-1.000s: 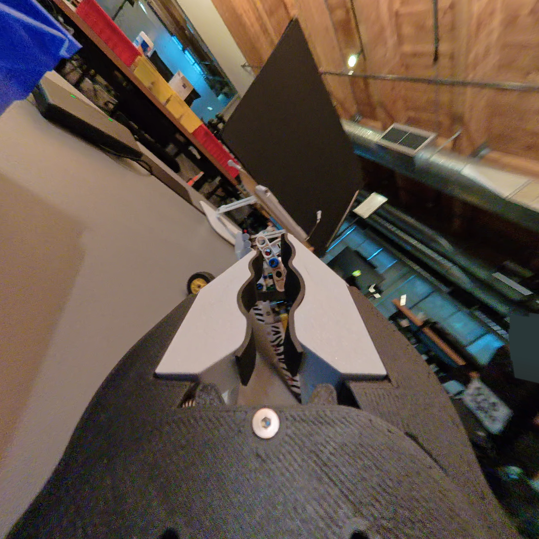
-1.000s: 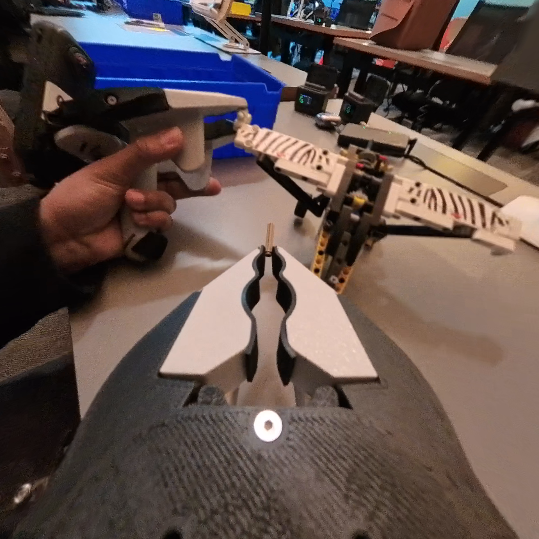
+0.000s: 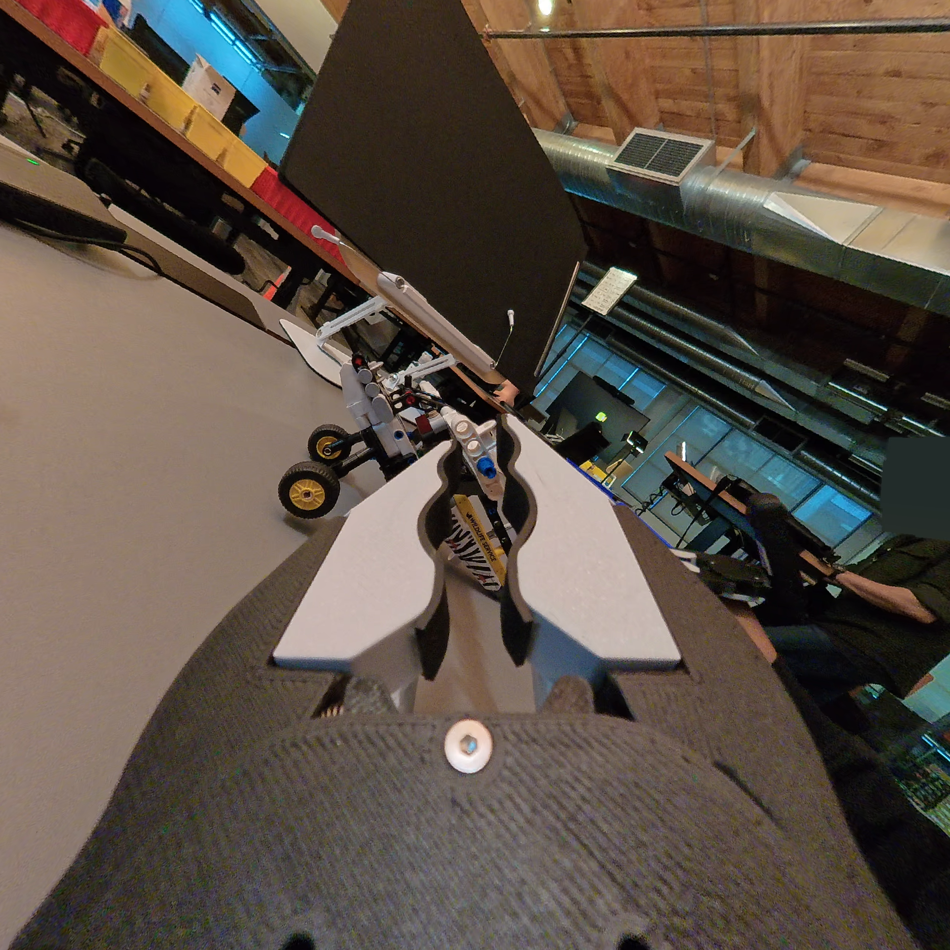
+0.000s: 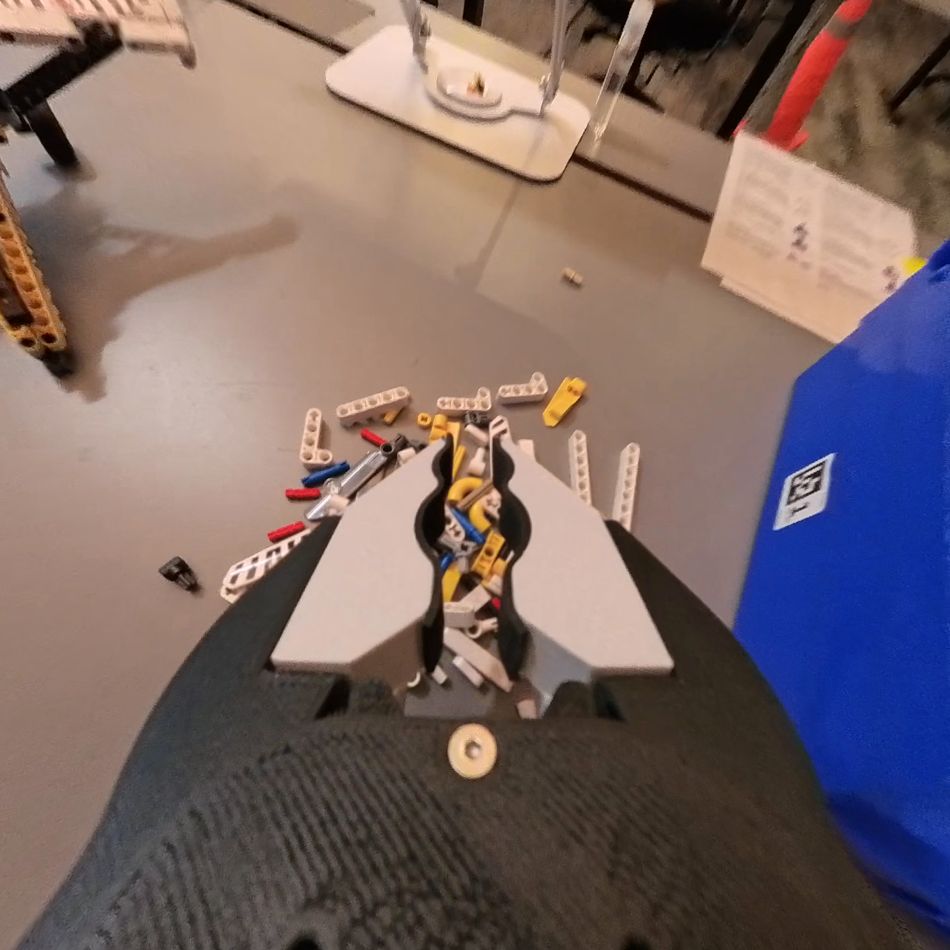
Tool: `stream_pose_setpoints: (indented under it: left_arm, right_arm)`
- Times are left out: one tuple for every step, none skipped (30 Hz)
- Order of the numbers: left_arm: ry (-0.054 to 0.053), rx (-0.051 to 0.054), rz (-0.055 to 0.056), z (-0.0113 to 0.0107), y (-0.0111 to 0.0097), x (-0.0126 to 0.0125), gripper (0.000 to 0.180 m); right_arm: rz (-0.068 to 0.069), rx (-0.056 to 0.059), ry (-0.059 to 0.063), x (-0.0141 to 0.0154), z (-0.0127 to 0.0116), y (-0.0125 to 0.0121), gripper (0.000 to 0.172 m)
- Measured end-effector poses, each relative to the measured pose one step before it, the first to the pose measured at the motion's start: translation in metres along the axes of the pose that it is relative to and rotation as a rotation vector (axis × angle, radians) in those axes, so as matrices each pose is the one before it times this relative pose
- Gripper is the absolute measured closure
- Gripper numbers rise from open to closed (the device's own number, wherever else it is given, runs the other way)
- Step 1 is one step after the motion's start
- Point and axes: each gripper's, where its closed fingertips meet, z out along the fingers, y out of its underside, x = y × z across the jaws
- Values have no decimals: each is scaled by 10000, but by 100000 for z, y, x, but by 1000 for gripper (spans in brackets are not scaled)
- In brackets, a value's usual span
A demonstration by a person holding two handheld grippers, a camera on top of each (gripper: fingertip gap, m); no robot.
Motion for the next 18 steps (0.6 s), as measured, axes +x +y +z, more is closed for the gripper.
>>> stream_pose_setpoints:
  left_arm:
    - [22,-14,6,13,31,48,170]
    - [49,-23,-17,28,56,76,170]
    - [48,-22,-12,29,54,71,170]
    - [57,-25,-10,34,57,94,170]
    - [88,-39,-24,60,87,129,170]
    - [151,-69,-47,82,143,202,169]
    - [220,-119,-69,139,225,294,169]
    - [298,-169,-75,180,316,414,169]
    - [364,-221,-80,231,395,510,169]
    - [394,-285,-117,280,512,553,169]
    - [318,-311,-123,315,538,445,169]
    - [193,-246,-42,260,435,322,169]
    - [56,-133,31,157,247,173,169]
    - [17,-39,34,54,85,84,169]
    - [16,8,-12,-13,1,21,169]
    - [41,17,-53,-25,-29,5,169]
    - [97,4,-49,-27,-5,102,169]
    - [85,-3,-32,1,36,114,169]
  right_arm:
    - [-52,317,-2,-52,-345,-657,159]
    - [22,329,-229,-501,-261,-705,159]
    - [86,299,-388,-878,-105,-676,158]
    - [128,251,-465,-1137,64,-604,158]
    - [167,246,-524,-1393,256,-598,158]
    - [191,279,-618,-1701,464,-623,157]
    - [162,289,-733,-2064,664,-613,155]
    - [63,216,-768,-2231,875,-504,152]
    - [-66,98,-602,-2044,998,-356,151]
    - [-193,88,-399,-1791,1068,-386,150]
    - [-355,131,-348,-1763,1078,-499,149]
    - [-488,122,-267,-1636,1085,-533,147]
    - [-604,73,-197,-1497,1080,-508,146]
    - [-733,-17,-181,-1401,1044,-427,145]
    - [-814,-86,-76,-1157,974,-375,144]
    - [-884,-118,56,-882,875,-352,144]
    - [-912,-137,145,-644,744,-334,149]
    - [-805,-114,247,-378,642,-365,153]
